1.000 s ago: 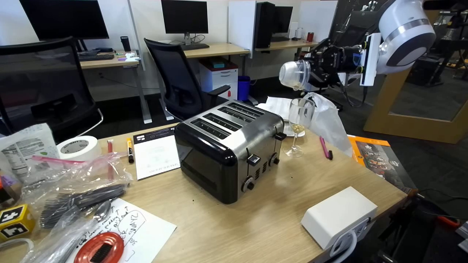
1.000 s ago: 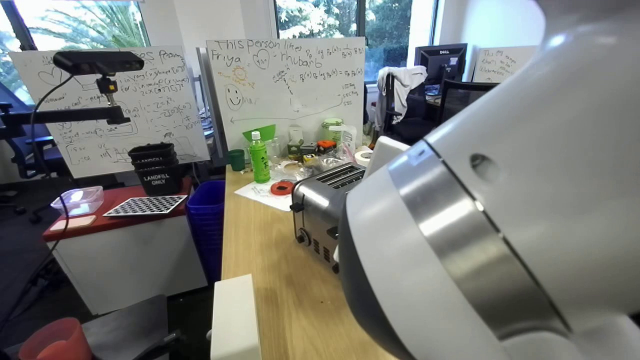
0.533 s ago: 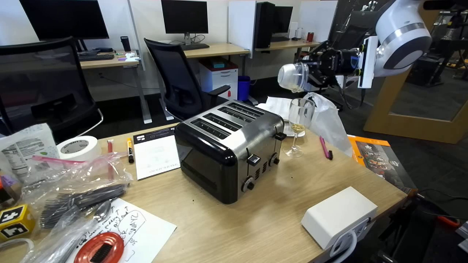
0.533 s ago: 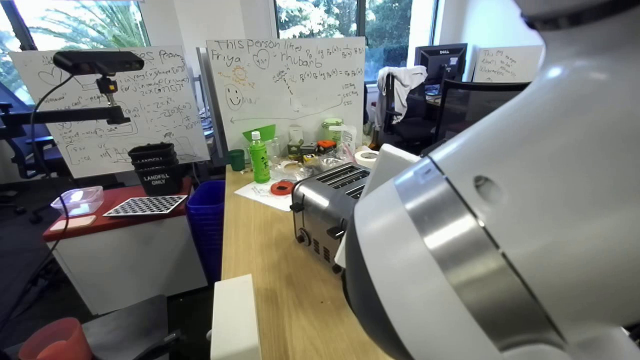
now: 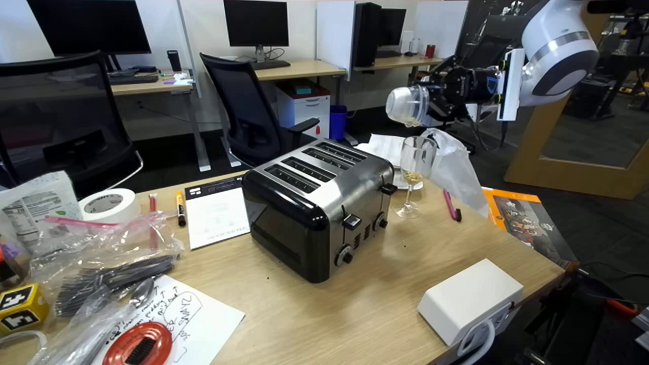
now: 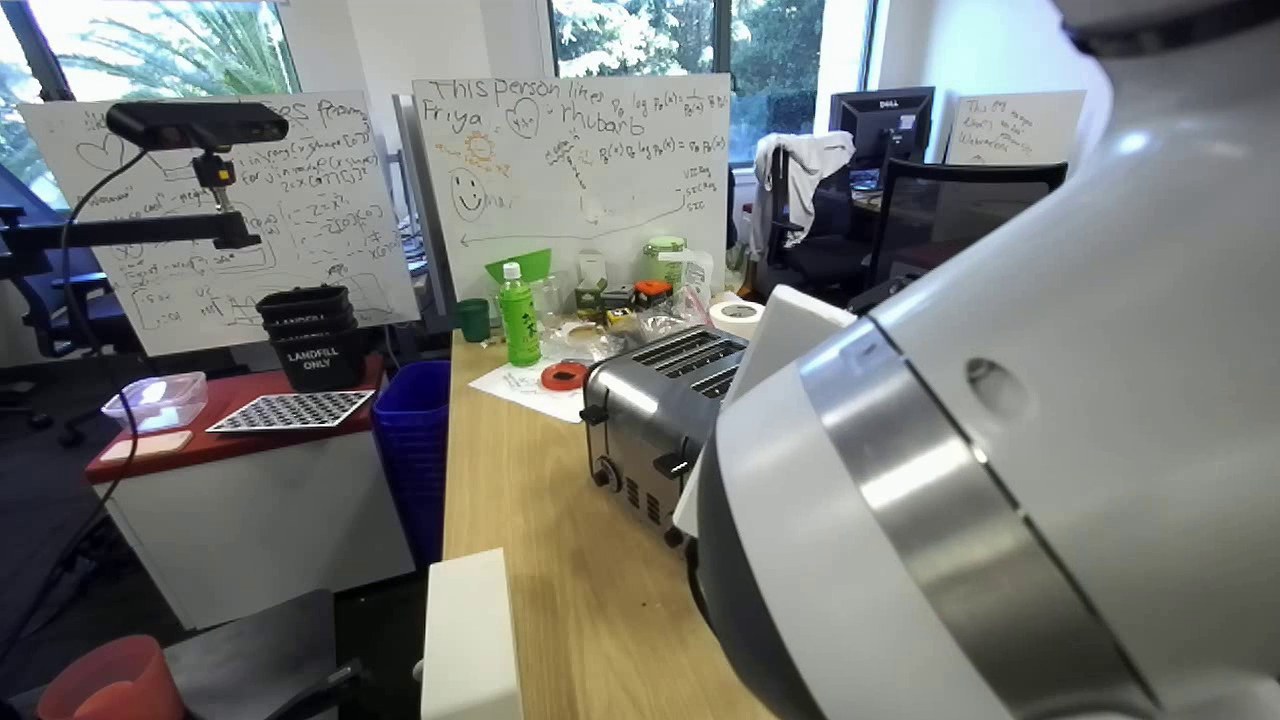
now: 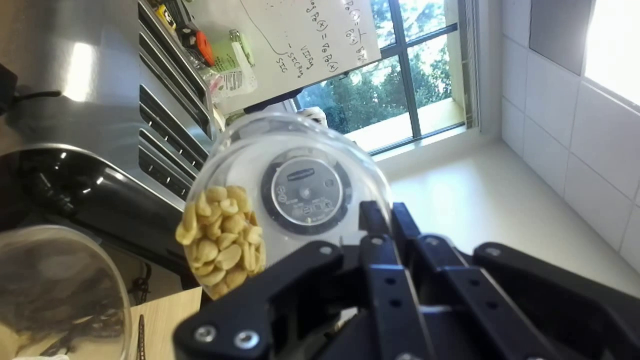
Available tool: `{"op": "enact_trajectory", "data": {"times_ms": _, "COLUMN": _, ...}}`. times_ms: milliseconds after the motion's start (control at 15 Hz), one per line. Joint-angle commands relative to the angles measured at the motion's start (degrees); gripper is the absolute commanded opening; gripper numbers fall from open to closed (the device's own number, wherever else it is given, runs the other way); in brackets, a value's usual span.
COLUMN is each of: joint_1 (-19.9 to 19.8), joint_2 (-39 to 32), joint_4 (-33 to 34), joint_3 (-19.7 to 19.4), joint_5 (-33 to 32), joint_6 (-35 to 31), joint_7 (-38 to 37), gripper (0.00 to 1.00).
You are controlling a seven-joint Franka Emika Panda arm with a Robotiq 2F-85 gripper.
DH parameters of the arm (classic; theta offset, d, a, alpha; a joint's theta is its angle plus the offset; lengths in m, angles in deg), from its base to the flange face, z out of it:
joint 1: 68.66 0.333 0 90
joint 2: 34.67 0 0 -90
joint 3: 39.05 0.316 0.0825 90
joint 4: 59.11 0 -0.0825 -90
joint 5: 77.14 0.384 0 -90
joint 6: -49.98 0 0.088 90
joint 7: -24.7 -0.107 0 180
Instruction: Pour the contents in the small clear bowl on the left into the glass on the right
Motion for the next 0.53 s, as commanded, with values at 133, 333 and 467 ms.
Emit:
{"op": "enact_trajectory", "data": {"times_ms": 133, "joint_1": -0.4, "joint_2": -0.1, "joint_4": 0.1, "joint_3": -0.7, "joint_5": -0.1, "joint_6": 0.4, "joint_7": -0.3, "gripper": 0.02}}
{"op": "enact_trajectory", "data": {"times_ms": 333, "joint_1": -0.3, "joint_2": -0.1, "joint_4": 0.1, "joint_3": -0.8, "joint_5": -0.1, "joint_6": 0.4, "joint_7": -0.3, "gripper": 0.07}}
{"op": "enact_trajectory", "data": {"times_ms": 467, "joint_1": -0.3, "joint_2": -0.1, "joint_4": 0.1, "joint_3": -0.8, "joint_5": -0.1, "joint_6": 0.4, "joint_7": -0.3, "gripper": 0.07}}
